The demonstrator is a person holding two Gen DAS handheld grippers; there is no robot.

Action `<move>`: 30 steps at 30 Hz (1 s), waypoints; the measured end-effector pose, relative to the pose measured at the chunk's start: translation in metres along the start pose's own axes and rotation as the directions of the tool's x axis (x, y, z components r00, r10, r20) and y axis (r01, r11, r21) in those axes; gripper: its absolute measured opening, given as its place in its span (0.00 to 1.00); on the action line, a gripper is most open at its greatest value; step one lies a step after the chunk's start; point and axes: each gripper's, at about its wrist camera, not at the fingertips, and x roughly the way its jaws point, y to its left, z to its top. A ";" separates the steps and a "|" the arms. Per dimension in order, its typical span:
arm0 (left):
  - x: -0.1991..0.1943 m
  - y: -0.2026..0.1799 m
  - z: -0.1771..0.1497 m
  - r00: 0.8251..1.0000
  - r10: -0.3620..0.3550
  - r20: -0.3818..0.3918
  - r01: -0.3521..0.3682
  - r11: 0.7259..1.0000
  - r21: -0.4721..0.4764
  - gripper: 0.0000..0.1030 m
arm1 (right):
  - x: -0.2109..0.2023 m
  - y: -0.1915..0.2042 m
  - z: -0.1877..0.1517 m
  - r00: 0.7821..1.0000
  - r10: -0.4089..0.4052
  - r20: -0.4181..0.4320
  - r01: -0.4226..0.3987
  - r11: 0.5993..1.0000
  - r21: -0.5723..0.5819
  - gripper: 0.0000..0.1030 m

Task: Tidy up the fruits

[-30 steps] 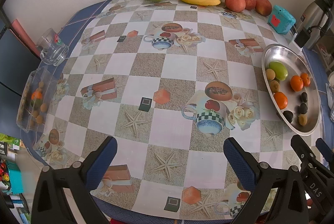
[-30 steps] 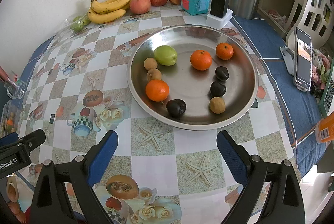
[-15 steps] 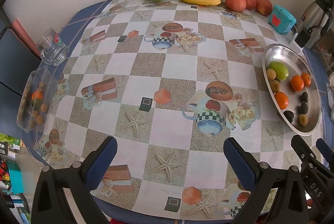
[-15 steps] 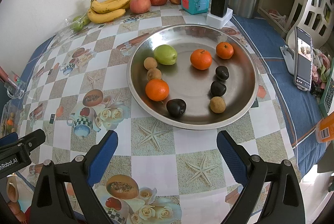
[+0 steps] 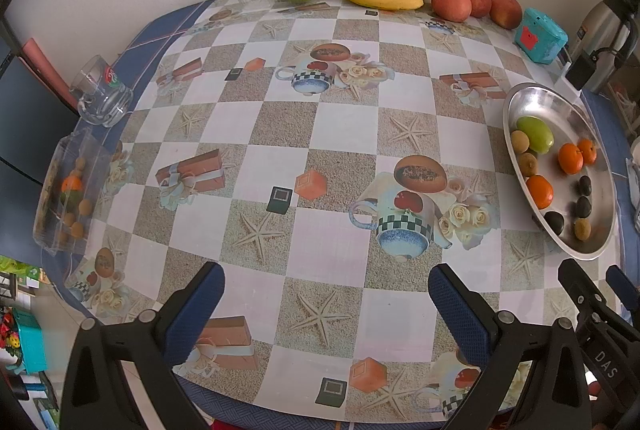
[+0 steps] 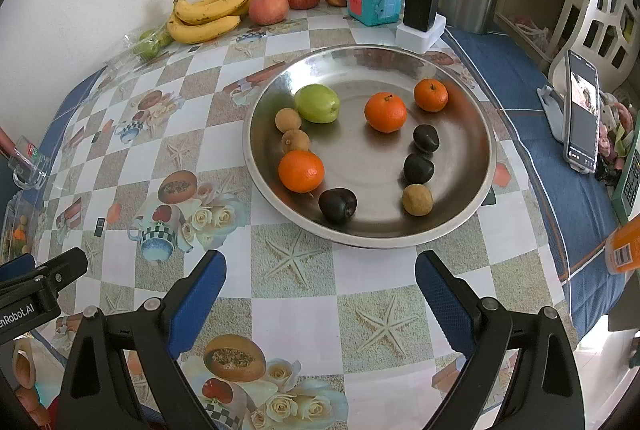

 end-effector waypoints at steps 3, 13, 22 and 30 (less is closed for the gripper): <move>0.000 0.001 0.000 1.000 0.000 0.000 0.000 1.000 0.000 1.00 | 0.000 0.000 0.000 1.000 0.001 0.000 -0.001 1.000 -0.001 0.93; 0.000 0.001 0.000 1.000 0.000 0.000 0.000 1.000 0.000 1.00 | 0.000 0.000 -0.001 1.000 0.001 -0.002 -0.001 1.000 0.000 0.93; 0.000 0.000 0.000 1.000 0.001 0.000 -0.001 1.000 0.002 1.00 | 0.000 0.000 0.000 1.000 0.002 -0.003 -0.002 1.000 -0.001 0.93; 0.001 0.002 0.000 1.000 0.004 -0.008 -0.004 1.000 0.000 1.00 | 0.001 0.000 0.000 1.000 0.001 -0.004 -0.001 1.000 -0.001 0.93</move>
